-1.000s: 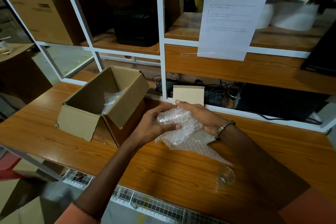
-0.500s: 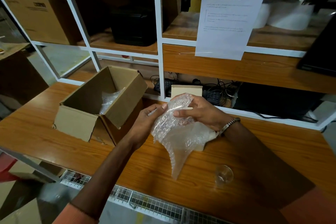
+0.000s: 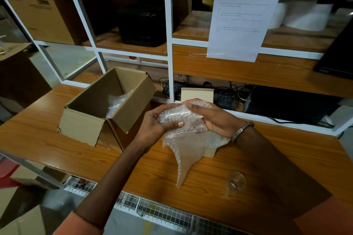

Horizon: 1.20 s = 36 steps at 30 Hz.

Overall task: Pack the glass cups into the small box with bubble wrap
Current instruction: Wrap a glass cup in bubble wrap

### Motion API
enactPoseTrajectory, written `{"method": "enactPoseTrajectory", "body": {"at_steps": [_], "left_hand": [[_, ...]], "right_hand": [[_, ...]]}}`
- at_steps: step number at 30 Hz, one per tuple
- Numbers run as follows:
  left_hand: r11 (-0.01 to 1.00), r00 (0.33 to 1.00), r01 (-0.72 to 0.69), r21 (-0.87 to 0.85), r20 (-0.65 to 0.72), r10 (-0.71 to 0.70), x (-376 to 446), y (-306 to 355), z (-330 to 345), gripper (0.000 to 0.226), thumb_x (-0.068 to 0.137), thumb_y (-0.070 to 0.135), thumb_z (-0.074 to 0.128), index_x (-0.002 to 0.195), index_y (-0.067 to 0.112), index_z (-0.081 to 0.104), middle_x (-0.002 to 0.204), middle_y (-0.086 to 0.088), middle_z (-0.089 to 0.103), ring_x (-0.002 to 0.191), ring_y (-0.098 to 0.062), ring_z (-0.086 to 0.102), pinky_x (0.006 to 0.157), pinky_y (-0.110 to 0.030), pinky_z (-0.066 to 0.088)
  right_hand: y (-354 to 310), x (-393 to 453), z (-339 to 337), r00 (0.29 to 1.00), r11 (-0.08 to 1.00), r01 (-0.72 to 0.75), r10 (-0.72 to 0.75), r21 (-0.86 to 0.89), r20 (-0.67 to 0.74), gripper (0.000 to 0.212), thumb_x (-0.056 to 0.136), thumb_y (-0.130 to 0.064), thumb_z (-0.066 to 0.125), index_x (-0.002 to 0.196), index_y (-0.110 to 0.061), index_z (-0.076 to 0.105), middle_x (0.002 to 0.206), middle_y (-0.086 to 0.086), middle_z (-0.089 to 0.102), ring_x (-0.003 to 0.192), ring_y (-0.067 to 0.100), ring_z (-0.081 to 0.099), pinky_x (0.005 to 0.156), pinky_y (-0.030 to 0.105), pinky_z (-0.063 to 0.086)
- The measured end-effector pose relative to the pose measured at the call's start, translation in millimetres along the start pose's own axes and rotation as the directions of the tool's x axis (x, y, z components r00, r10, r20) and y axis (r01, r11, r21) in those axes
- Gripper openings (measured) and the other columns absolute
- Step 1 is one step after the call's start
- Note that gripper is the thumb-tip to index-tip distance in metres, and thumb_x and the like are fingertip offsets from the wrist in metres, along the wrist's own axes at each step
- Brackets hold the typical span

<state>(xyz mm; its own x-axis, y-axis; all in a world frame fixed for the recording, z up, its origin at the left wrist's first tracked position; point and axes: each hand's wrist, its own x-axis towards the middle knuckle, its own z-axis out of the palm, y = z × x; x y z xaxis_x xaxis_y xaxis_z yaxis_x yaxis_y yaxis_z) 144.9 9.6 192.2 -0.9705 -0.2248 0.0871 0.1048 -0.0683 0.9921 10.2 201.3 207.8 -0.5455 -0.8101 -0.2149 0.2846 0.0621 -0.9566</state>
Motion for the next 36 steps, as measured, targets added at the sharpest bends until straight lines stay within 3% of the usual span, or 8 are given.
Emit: {"method": "enactPoseTrajectory", "body": {"at_steps": [4, 8, 14, 17, 20, 26, 31, 36], "left_hand": [[0.999, 0.999, 0.027, -0.042, 0.032, -0.025, 0, -2, 0, 0.063, 0.08, -0.001, 0.086, 0.135, 0.022, 0.069, 0.134, -0.004, 0.069, 0.119, -0.03, 0.072, 0.088, -0.045, 0.065], [0.962, 0.979, 0.199, -0.189, 0.003, -0.202, 1, -2, 2, 0.072, 0.083, -0.004, 0.08, 0.145, 0.024, 0.058, 0.143, -0.012, 0.061, 0.121, -0.035, 0.071, 0.086, -0.045, 0.065], [0.855, 0.895, 0.44, -0.275, 0.212, -0.392, 1, 14, -2, 0.051, 0.105, 0.045, 0.061, 0.14, 0.008, 0.064, 0.135, -0.025, 0.07, 0.109, -0.034, 0.074, 0.094, -0.043, 0.064], [0.891, 0.899, 0.428, -0.149, 0.167, -0.404, 4, 18, 0, 0.051, 0.098, 0.043, 0.068, 0.136, 0.008, 0.067, 0.118, -0.015, 0.078, 0.098, -0.026, 0.077, 0.081, -0.036, 0.067], [0.918, 0.938, 0.343, -0.198, 0.113, -0.327, 4, 16, -1, 0.051, 0.09, 0.03, 0.076, 0.132, 0.002, 0.068, 0.106, -0.012, 0.077, 0.087, -0.019, 0.076, 0.073, -0.029, 0.063], [0.968, 0.975, 0.22, -0.12, 0.042, -0.216, 5, 2, -4, 0.045, 0.082, 0.022, 0.089, 0.123, 0.01, 0.075, 0.125, -0.014, 0.075, 0.107, -0.033, 0.075, 0.094, -0.05, 0.062], [0.995, 0.995, 0.097, -0.035, -0.003, -0.098, 2, 8, 4, 0.052, 0.076, 0.02, 0.087, 0.126, 0.011, 0.076, 0.123, -0.006, 0.078, 0.111, -0.031, 0.076, 0.087, -0.044, 0.065], [0.999, 0.998, 0.045, 0.006, -0.034, -0.045, 1, 13, 10, 0.06, 0.072, 0.023, 0.091, 0.13, 0.018, 0.076, 0.131, 0.001, 0.076, 0.117, -0.018, 0.074, 0.089, -0.038, 0.065]], "right_hand": [[1, 2, 3, 0.998, 0.999, 0.04, -0.041, -0.033, -0.037, 0.05, 0.087, -0.021, 0.087, 0.133, -0.013, 0.068, 0.137, 0.023, 0.067, 0.131, 0.045, 0.063, 0.113, 0.062, 0.047], [4, -1, -1, 0.993, 0.994, 0.108, -0.11, -0.035, -0.047, 0.048, 0.08, -0.001, 0.087, 0.122, -0.021, 0.075, 0.141, 0.016, 0.065, 0.118, 0.034, 0.069, 0.081, 0.039, 0.062], [7, -2, -1, 0.974, 0.962, 0.219, -0.224, -0.165, -0.015, 0.049, 0.074, 0.019, 0.083, 0.105, -0.019, 0.079, 0.128, 0.009, 0.067, 0.12, 0.03, 0.067, 0.091, 0.043, 0.062], [9, -1, 2, 0.964, 0.924, 0.259, -0.264, -0.283, 0.022, 0.039, 0.075, 0.013, 0.086, 0.102, -0.014, 0.078, 0.133, 0.009, 0.067, 0.131, 0.032, 0.061, 0.102, 0.048, 0.059], [6, -3, 1, 0.976, 0.968, 0.218, -0.214, -0.122, 0.041, 0.037, 0.085, -0.008, 0.085, 0.121, -0.014, 0.076, 0.144, 0.008, 0.063, 0.138, 0.034, 0.058, 0.108, 0.056, 0.054], [5, 2, -3, 0.99, 0.981, -0.11, 0.094, -0.161, -0.107, 0.104, 0.074, -0.059, 0.094, 0.158, -0.025, 0.044, 0.161, 0.012, 0.05, 0.145, 0.034, 0.051, 0.114, 0.065, 0.046], [-1, -4, 12, 0.994, 0.982, 0.003, -0.024, -0.188, -0.108, 0.043, 0.095, -0.046, 0.077, 0.129, -0.022, 0.069, 0.129, 0.001, 0.076, 0.124, 0.021, 0.07, 0.098, 0.04, 0.058], [-6, -9, 16, 0.974, 0.971, 0.155, -0.181, -0.182, -0.137, 0.03, 0.1, -0.028, 0.072, 0.125, -0.012, 0.07, 0.12, 0.004, 0.079, 0.114, 0.02, 0.075, 0.086, 0.036, 0.063]]}}
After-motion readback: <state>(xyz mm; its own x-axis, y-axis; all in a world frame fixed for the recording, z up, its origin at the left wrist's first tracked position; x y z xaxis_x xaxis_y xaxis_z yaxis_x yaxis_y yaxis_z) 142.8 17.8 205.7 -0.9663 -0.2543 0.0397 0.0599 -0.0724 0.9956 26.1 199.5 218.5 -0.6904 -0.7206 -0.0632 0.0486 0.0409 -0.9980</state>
